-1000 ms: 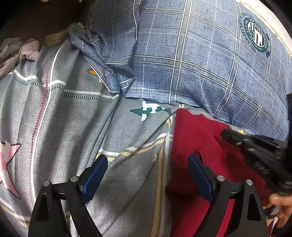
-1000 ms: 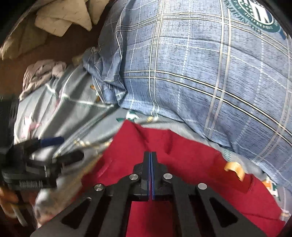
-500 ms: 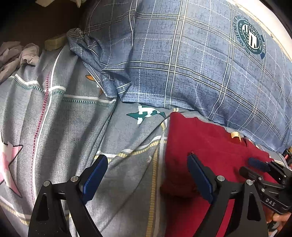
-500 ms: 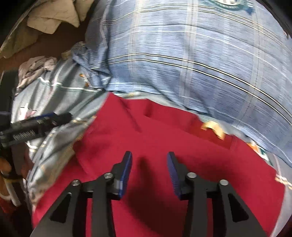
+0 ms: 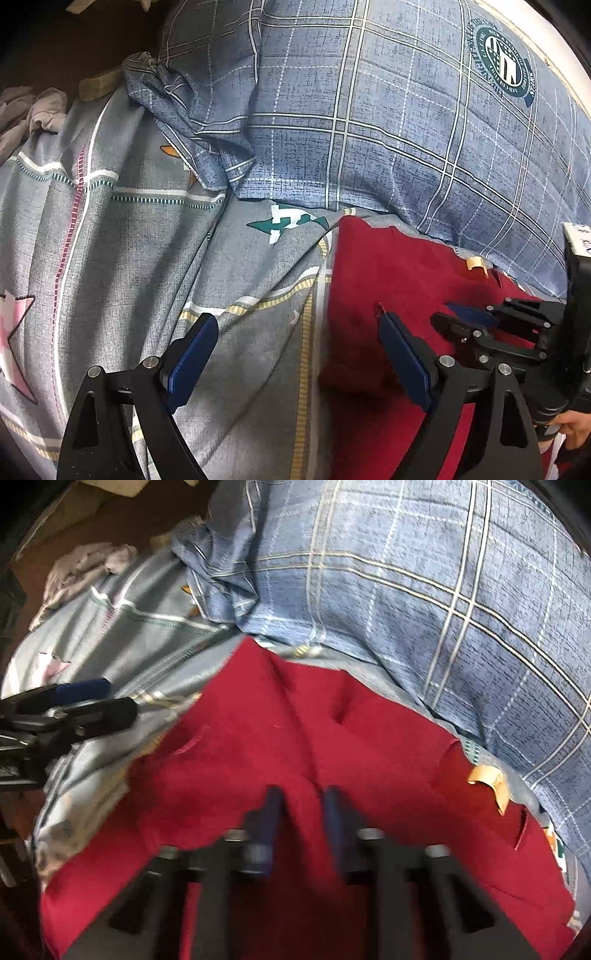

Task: Fold small clothes

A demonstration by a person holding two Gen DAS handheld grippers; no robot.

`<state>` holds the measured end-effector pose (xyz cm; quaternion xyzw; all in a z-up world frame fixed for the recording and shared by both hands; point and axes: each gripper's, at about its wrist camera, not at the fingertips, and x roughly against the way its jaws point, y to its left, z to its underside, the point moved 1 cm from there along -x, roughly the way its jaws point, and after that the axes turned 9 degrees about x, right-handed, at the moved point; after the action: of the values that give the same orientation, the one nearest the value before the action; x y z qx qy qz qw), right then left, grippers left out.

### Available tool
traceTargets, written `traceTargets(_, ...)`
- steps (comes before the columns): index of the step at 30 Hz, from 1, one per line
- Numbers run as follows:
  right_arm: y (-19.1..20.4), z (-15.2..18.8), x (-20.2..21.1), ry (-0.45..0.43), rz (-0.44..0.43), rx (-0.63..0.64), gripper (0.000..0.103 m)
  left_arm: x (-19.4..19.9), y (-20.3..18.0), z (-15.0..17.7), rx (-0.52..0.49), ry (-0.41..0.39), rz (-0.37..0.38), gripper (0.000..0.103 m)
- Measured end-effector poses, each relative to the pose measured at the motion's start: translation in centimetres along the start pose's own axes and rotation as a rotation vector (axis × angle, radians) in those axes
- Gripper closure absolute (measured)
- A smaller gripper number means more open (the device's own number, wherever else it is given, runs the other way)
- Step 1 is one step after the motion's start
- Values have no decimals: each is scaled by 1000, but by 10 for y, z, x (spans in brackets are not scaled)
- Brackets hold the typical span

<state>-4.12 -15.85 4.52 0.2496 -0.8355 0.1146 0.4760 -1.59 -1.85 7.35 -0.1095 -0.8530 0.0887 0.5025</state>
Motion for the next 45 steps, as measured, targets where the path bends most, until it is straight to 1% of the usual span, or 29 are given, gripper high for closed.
traceTargets(4,5,-4,10,-15,31,-7,94,6,1,0,10,-23,11,14)
traceTargets(5,1,-6,17,-41,40,-33,97,8,2,-1,15,-30,17,14)
traceTargets(6,-1,-8,22,-63,42,-54,99,9,3,-1,19,-35,20,14)
traceTargets(8,-8,-13,30,-108,43,-104,100,9,2,1,22,-37,25,14)
traceTargets(9,-10,-17,29,-124,33,-133,103,7,1,2,17,-30,27,14)
traceTargets(10,-12,-19,25,-125,24,-149,103,5,0,3,9,-23,26,14)
traceTargets(11,-10,-21,15,-107,20,-160,103,5,-1,3,2,-20,25,14)
traceTargets(13,-6,-22,0,-66,41,-166,103,4,-3,3,-10,-20,24,14)
traceTargets(14,-6,-20,0,-62,40,-174,100,5,-3,3,-13,-21,32,14)
traceTargets(16,-7,-11,15,-76,35,-201,94,7,-6,3,-17,-23,49,14)
traceTargets(17,-10,-1,29,-82,39,-214,78,7,-7,3,-21,-23,53,14)
traceTargets(18,-13,7,40,-81,53,-226,56,7,-8,4,-27,-22,54,14)
traceTargets(19,-19,18,51,-75,79,-244,48,6,-11,5,-36,-21,55,14)
traceTargets(20,-27,34,67,-72,116,-272,44,6,-12,6,-44,-21,56,14)
traceTargets(21,-32,43,76,-71,133,-286,45,6,-14,8,-54,-21,55,14)
traceTargets(23,-49,74,105,-67,199,-339,46,5,-18,10,-69,-20,54,14)
traceTargets(25,-66,94,124,-71,254,-390,46,3,-23,13,-87,-22,53,14)
traceTargets(26,-79,108,132,-57,283,-428,46,1,-25,15,-95,-21,47,14)
traceTargets(29,-113,130,130,-20,321,-504,48,-9,-31,18,-114,-4,18,14)
traceTargets(32,-137,149,119,12,367,-550,61,-22,-37,21,-124,23,-6,14)
traceTargets(33,-144,157,115,9,390,-577,61,-27,-38,22,-128,32,-17,14)
traceTargets(34,-151,165,116,-41,368,-622,61,-32,-41,24,-137,43,-27,14)
traceTargets(36,-156,171,122,-64,344,-689,61,-37,-45,24,-147,50,-31,14)
traceTargets(37,-156,170,125,-56,351,-691,61,-38,-47,24,-150,48,-32,14)
traceTargets(39,-145,167,141,-41,370,-660,56,-39,-48,25,-158,44,-35,13)
traceTargets(42,-124,169,165,-46,347,-623,57,-42,-45,25,-141,60,-29,13)
traceTargets(44,-108,175,171,-24,356,-595,58,-44,-43,24,-116,73,-17,13)
traceTargets(45,-103,180,166,-2,366,-590,58,-45,-41,24,-105,77,-11,12)
